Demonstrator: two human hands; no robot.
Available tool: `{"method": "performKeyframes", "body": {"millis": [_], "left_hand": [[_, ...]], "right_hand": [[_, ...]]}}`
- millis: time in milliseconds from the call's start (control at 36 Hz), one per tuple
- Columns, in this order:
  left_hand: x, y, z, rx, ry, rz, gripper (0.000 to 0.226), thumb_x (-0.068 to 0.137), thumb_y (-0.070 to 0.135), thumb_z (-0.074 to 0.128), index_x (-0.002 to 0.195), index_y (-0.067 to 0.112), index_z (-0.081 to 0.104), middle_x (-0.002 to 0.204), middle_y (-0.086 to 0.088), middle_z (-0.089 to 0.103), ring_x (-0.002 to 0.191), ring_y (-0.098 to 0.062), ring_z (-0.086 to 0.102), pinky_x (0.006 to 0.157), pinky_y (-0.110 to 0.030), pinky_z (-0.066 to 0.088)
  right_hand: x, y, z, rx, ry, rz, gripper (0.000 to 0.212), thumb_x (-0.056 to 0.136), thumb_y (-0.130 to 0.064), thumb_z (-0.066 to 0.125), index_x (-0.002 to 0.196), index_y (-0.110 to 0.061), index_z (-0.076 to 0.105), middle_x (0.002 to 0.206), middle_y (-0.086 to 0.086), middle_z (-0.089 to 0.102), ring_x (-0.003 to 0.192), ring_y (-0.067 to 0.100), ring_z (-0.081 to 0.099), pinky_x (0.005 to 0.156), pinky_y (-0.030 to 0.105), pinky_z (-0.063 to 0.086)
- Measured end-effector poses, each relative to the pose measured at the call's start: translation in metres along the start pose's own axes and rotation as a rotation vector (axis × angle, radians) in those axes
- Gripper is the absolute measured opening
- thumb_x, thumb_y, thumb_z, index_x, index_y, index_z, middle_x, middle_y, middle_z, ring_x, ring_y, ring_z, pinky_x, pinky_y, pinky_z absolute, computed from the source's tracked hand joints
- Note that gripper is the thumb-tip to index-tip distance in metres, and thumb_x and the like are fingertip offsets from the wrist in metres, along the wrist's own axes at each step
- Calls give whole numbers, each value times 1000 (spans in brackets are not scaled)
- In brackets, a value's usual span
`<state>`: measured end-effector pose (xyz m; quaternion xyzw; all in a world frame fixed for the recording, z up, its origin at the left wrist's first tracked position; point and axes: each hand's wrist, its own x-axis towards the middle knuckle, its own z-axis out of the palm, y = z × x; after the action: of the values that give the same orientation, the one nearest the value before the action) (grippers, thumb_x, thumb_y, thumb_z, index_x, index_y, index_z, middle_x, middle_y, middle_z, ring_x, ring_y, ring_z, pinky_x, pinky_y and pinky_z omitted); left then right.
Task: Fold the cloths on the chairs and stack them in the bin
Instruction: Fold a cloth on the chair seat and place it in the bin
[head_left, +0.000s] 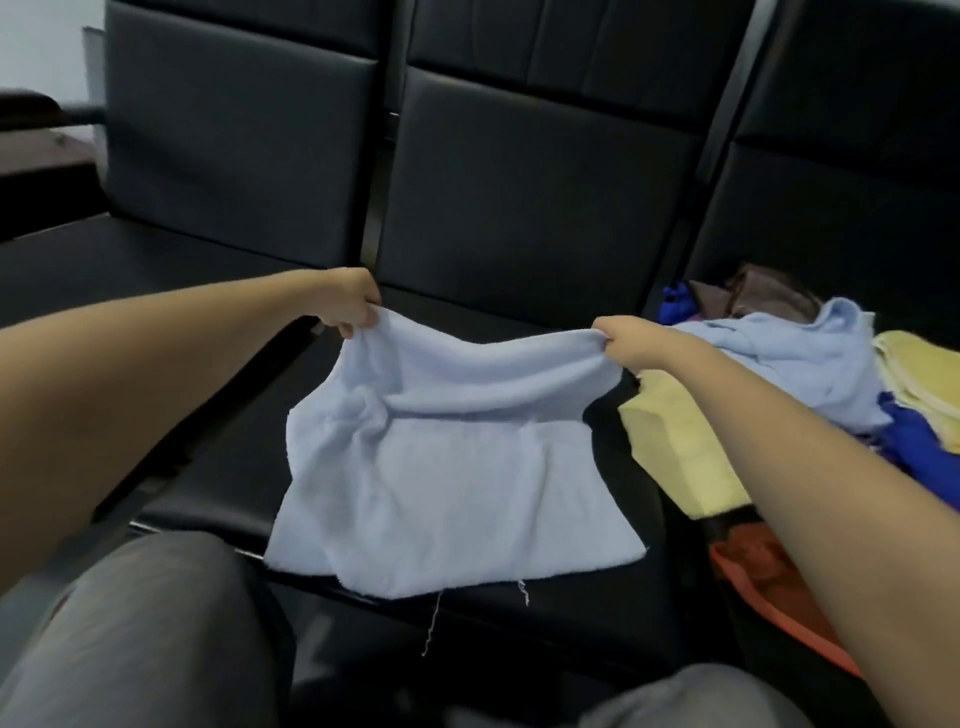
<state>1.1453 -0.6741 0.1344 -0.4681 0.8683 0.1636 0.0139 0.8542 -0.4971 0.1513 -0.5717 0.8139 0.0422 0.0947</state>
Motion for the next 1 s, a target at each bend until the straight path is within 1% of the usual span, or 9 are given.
{"method": "performKeyframes", "body": {"millis": [222, 306, 472, 528, 583, 667, 806, 889, 1000], "left_hand": [[-14, 32, -29, 49, -76, -14, 7, 91, 18, 54, 92, 12, 52, 72, -2, 58, 53, -13, 60, 42, -19, 35], [-10, 41, -34, -229, 121, -33, 1, 92, 9, 50, 93, 10, 51, 77, -9, 52, 50, -17, 51, 31, -15, 34], [1, 48, -71, -1321, 272, 22, 13, 92, -5, 51, 95, 7, 50, 90, -11, 54, 59, -17, 67, 51, -28, 56], [0, 60, -87, -1408, 469, 86, 23, 91, -4, 52, 81, 14, 42, 78, -8, 51, 58, -18, 62, 53, -32, 54], [0, 71, -100, -1375, 662, 126, 30, 88, 0, 55, 72, 18, 37, 70, -4, 48, 60, -14, 54, 55, -29, 48], [-4, 70, -107, -1203, 743, 164, 27, 84, 5, 54, 69, 20, 38, 69, 1, 44, 66, -13, 45, 60, -29, 45], [-14, 49, -88, -857, 733, 206, 29, 87, 11, 60, 67, 23, 41, 69, 7, 45, 62, -2, 40, 52, -12, 36], [-24, 35, -76, -753, 645, 214, 29, 87, 9, 63, 67, 21, 45, 70, 6, 48, 62, -1, 42, 46, -4, 35], [-50, 19, -81, -661, 279, 191, 21, 85, 2, 66, 74, 12, 52, 74, -3, 59, 63, -8, 59, 50, -7, 46]], "right_hand": [[-25, 0, -30, -165, -66, 211, 25, 81, 6, 47, 100, 0, 63, 87, 14, 66, 55, 21, 59, 51, 27, 44], [-22, 5, -36, -87, 129, 274, 12, 78, 4, 52, 75, -6, 59, 66, 9, 59, 57, 24, 55, 57, 30, 44], [0, 9, -57, 1130, 632, 302, 24, 90, 6, 45, 78, -16, 46, 89, 8, 50, 89, 31, 58, 70, 35, 55], [-2, 4, -71, 1157, 846, 320, 25, 88, 5, 39, 81, -19, 42, 81, -1, 45, 85, 20, 53, 77, 35, 53], [-10, -3, -84, 1084, 963, 294, 19, 90, 1, 33, 92, -16, 39, 76, -5, 39, 69, 11, 40, 61, 23, 39], [-14, -1, -97, 1006, 1052, 263, 21, 92, 0, 30, 87, -19, 37, 81, -3, 42, 74, 14, 41, 57, 24, 31], [-24, 12, -81, 865, 953, 251, 16, 91, -2, 40, 93, -15, 50, 93, 4, 50, 85, 17, 46, 61, 26, 37], [-27, 23, -67, 852, 879, 180, 16, 83, -5, 55, 74, -17, 53, 79, 0, 55, 82, 20, 52, 67, 36, 49], [-52, 31, -70, 766, 419, 49, 18, 83, -2, 65, 73, -12, 54, 74, 5, 52, 68, 17, 52, 43, 16, 45]]}}
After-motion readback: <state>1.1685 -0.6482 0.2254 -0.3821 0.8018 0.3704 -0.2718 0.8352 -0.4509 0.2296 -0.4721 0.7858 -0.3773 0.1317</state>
